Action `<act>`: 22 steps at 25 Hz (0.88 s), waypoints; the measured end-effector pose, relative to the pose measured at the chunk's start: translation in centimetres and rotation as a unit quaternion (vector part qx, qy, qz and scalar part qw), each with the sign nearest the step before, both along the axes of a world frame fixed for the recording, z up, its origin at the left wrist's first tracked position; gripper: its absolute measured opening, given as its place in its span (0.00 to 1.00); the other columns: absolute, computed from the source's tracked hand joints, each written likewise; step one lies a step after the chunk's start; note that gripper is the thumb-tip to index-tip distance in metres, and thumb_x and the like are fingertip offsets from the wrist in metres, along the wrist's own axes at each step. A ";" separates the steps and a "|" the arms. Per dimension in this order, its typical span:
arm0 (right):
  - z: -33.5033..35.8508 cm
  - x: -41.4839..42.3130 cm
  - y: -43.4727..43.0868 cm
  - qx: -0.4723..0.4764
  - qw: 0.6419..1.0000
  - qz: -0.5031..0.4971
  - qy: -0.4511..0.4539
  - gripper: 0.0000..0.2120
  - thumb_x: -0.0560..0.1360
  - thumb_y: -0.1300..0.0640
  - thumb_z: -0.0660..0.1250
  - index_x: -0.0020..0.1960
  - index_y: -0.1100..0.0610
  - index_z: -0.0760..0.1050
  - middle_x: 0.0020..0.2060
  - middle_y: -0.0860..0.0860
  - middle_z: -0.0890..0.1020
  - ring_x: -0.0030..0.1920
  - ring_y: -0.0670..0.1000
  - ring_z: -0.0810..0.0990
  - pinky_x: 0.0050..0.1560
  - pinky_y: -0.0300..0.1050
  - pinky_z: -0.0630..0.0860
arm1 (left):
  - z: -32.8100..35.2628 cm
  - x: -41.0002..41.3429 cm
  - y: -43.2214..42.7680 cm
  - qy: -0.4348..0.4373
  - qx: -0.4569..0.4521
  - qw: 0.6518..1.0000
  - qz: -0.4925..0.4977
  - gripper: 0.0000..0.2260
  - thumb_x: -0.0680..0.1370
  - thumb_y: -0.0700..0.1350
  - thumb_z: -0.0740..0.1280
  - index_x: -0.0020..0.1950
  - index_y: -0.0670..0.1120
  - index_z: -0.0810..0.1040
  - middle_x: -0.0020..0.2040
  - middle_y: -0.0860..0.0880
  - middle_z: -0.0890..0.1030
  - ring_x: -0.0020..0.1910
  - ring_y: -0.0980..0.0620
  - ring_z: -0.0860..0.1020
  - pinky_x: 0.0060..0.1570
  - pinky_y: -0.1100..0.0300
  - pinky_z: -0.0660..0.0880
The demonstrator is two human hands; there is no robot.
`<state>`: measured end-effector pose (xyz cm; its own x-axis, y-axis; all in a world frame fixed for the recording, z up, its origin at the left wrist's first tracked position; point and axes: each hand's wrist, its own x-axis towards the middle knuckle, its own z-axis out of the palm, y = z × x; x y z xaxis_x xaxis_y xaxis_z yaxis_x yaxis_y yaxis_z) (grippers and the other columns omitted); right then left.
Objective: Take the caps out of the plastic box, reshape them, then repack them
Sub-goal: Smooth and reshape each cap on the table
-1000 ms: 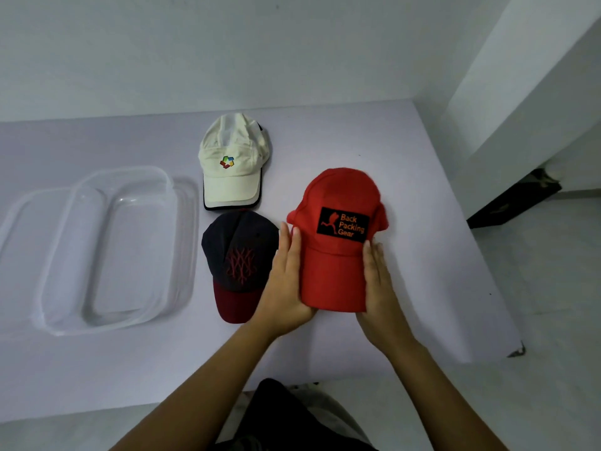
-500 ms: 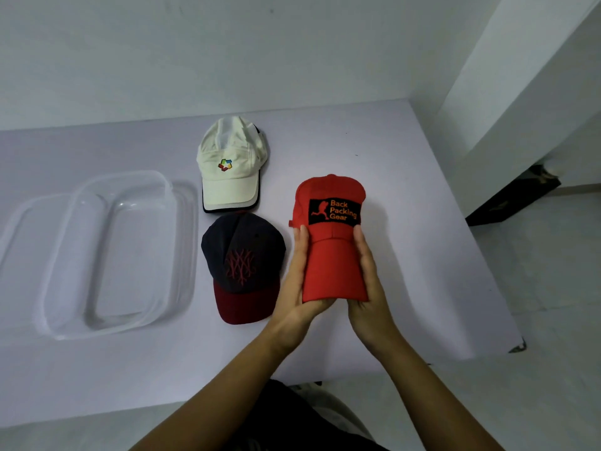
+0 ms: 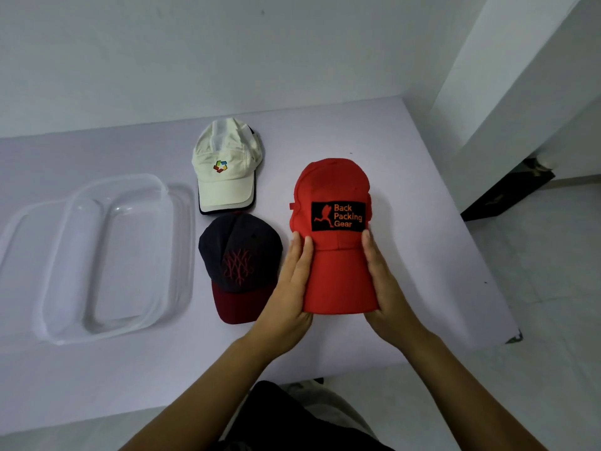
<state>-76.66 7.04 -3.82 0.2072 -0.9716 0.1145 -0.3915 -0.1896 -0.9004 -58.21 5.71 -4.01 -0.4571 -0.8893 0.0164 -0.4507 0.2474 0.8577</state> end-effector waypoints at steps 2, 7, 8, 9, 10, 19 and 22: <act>0.5 0.9 0.6 0.008 0.996 0.000 -0.093 0.30 0.77 0.39 0.56 0.72 0.31 0.41 0.75 0.36 0.50 0.74 0.41 0.56 0.68 0.35 0.66 | 0.8 -0.3 0.4 0.057 0.039 0.997 -0.017 0.35 0.78 0.41 0.60 0.76 0.61 0.42 0.79 0.51 0.49 0.76 0.55 0.54 0.73 0.53 0.60; 0.2 1.9 1.2 -0.008 0.987 -0.028 -0.157 0.31 0.78 0.44 0.58 0.74 0.37 0.43 0.73 0.30 0.54 0.73 0.39 0.57 0.68 0.39 0.67 | 2.3 0.2 -0.5 0.061 -0.023 0.998 -0.027 0.35 0.75 0.41 0.59 0.75 0.64 0.47 0.78 0.58 0.50 0.77 0.56 0.53 0.74 0.52 0.58; 0.0 1.1 0.9 -0.010 0.991 -0.026 -0.129 0.31 0.78 0.43 0.57 0.74 0.38 0.43 0.75 0.36 0.53 0.75 0.44 0.56 0.70 0.46 0.67 | 2.1 1.2 -0.8 0.025 -0.067 0.996 -0.054 0.37 0.73 0.41 0.60 0.76 0.60 0.47 0.78 0.58 0.47 0.77 0.54 0.49 0.75 0.53 0.54; -0.2 0.1 0.7 -0.013 0.996 -0.023 -0.090 0.31 0.78 0.41 0.56 0.74 0.38 0.43 0.77 0.42 0.51 0.76 0.48 0.55 0.71 0.50 0.66 | 2.0 2.0 -1.1 0.021 -0.074 0.994 -0.072 0.39 0.70 0.41 0.60 0.77 0.56 0.47 0.79 0.55 0.46 0.78 0.53 0.48 0.75 0.56 0.53; -0.2 -0.7 0.5 -0.017 0.999 -0.020 -0.045 0.30 0.78 0.39 0.55 0.74 0.37 0.43 0.77 0.46 0.50 0.76 0.49 0.53 0.72 0.48 0.64 | 2.1 2.3 -1.2 0.058 -0.035 0.995 -0.067 0.41 0.67 0.41 0.62 0.77 0.53 0.49 0.79 0.52 0.47 0.77 0.54 0.49 0.74 0.60 0.54; 0.6 -1.4 0.4 0.166 0.981 0.008 0.098 0.43 0.77 0.68 0.58 0.72 0.34 0.36 0.75 0.40 0.49 0.75 0.46 0.56 0.68 0.41 0.61 | 3.1 -0.3 -5.5 0.261 0.444 0.770 0.377 0.15 0.78 0.52 0.59 0.50 0.48 0.83 0.47 0.47 0.85 0.51 0.46 0.81 0.59 0.49 0.73; 1.4 -0.9 -1.5 0.318 0.916 -0.196 -0.143 0.23 0.82 0.56 0.53 0.75 0.49 0.55 0.71 0.51 0.67 0.65 0.52 0.72 0.66 0.47 0.66 | 3.4 -0.7 -6.6 0.277 0.420 0.787 0.358 0.19 0.78 0.49 0.58 0.32 0.49 0.81 0.29 0.51 0.83 0.38 0.49 0.79 0.45 0.55 0.73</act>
<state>-77.51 5.57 -2.43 -0.1222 -0.8537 -0.5063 -0.0486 0.5146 -0.8560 -58.88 -0.85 -0.59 0.0374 -0.7190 -0.6940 0.2837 -0.6583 0.6972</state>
